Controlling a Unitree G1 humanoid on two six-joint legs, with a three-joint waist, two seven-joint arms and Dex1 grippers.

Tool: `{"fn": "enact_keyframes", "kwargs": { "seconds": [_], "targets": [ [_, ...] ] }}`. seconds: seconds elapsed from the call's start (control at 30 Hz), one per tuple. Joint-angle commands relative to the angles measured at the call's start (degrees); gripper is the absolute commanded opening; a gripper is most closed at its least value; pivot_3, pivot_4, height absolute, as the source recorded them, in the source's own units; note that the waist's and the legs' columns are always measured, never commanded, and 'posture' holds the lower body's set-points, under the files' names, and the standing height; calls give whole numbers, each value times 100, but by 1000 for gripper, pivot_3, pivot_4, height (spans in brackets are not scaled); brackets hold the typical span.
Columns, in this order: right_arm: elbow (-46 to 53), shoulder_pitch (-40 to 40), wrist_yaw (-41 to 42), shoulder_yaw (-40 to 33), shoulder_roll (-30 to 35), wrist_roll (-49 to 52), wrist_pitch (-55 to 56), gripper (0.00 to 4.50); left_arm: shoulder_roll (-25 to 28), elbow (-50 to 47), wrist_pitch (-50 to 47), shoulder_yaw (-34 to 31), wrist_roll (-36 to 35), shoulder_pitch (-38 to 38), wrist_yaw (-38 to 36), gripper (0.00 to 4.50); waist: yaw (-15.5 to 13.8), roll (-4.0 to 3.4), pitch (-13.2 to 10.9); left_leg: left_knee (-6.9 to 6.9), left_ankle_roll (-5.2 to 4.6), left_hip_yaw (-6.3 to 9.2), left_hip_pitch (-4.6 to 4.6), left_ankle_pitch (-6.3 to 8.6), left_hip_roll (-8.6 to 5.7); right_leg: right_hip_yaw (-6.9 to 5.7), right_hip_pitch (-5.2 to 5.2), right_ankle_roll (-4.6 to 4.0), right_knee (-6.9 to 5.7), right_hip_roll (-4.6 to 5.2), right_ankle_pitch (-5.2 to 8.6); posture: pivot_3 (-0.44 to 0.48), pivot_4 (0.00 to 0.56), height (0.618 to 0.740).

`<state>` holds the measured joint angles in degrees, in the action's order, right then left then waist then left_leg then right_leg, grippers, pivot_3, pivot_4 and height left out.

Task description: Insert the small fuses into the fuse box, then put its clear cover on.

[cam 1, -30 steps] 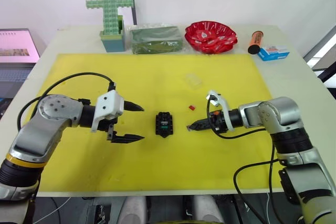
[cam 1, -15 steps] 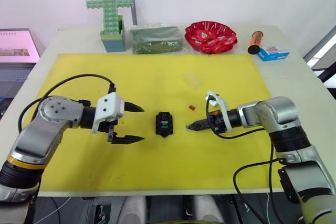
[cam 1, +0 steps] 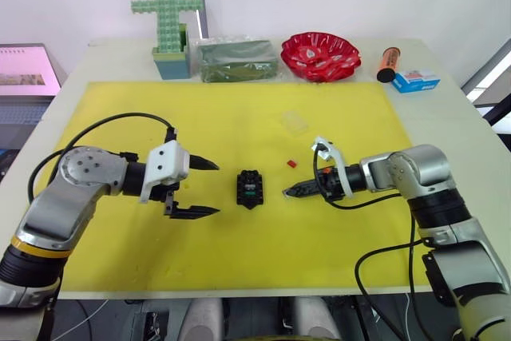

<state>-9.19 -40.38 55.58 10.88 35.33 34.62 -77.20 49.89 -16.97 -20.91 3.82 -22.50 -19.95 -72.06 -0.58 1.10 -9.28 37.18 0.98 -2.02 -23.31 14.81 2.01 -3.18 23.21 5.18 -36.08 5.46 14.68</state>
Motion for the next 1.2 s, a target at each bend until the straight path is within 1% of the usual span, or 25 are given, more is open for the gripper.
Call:
{"fn": "enact_keyframes", "kwargs": {
  "seconds": [0.03,0.27,0.3,0.33,0.43,0.6,0.73,0.9,1.2],
  "targets": [
    [70,-34,-45,85,167,-163,177,8,28,-141,76,22,23,-27,-2,4500,-5,0,0,0,0,0,0,0,0,0,0,0,0,0,0,0,150,740],
    [219,81,84,295,270,-172,399,8,1,-154,33,41,46,-75,-2,4500,-10,0,0,2,0,1,0,0,0,0,-2,0,0,0,0,0,150,740],
    [226,81,103,287,284,-158,405,500,2,-160,28,38,44,-71,-2,4500,-11,0,0,2,0,1,0,0,0,0,-2,0,0,0,0,0,150,740],
    [208,69,102,271,288,-148,390,661,6,-164,27,35,43,-66,-3,4500,-11,0,0,2,0,1,0,0,0,0,-2,0,0,0,0,0,150,740],
    [-26,-76,56,163,249,-144,316,1648,9,-175,13,29,36,-58,2,4500,-12,0,0,2,0,1,0,0,0,0,-3,0,0,0,0,0,150,740],
    [-366,-346,206,211,306,-218,409,1648,-2,-184,-4,43,38,-69,14,4500,-12,0,0,6,0,1,1,0,0,0,-6,0,0,0,-1,0,150,740],
    [-764,-665,439,382,353,-342,528,1648,0,-163,10,52,59,-89,13,4500,-5,0,0,5,0,1,1,0,0,0,-4,0,0,0,-1,0,150,740],
    [-1045,-860,775,668,352,-554,714,1648,-3,-120,49,81,79,-90,34,4500,-6,0,0,4,0,0,0,0,0,0,-3,0,0,0,0,0,150,740],
    [-1065,-971,1426,1040,308,-706,910,1648,-4,-69,113,63,101,-31,69,4500,-1,0,0,3,0,0,0,0,0,0,-3,0,0,0,0,0,150,740]
  ]
}}
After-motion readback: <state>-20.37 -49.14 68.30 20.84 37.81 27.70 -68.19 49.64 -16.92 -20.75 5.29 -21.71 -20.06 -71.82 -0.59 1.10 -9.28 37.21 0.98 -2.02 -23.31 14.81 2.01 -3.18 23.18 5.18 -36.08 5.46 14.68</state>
